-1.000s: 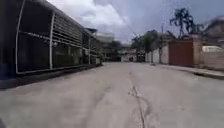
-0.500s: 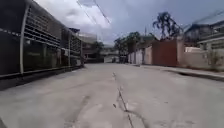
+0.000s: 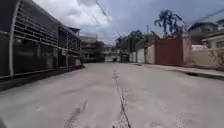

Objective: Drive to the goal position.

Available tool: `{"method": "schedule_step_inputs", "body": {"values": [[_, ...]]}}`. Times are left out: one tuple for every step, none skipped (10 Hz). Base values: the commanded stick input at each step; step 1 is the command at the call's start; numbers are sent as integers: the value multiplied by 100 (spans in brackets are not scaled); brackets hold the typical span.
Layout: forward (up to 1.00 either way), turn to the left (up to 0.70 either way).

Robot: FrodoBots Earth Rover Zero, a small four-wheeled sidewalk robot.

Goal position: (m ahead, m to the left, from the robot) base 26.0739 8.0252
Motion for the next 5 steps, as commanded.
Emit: {"method": "schedule_step_inputs", "body": {"values": [[100,-40],[100,-40],[100,-40],[100,-40],[100,-40]]}}
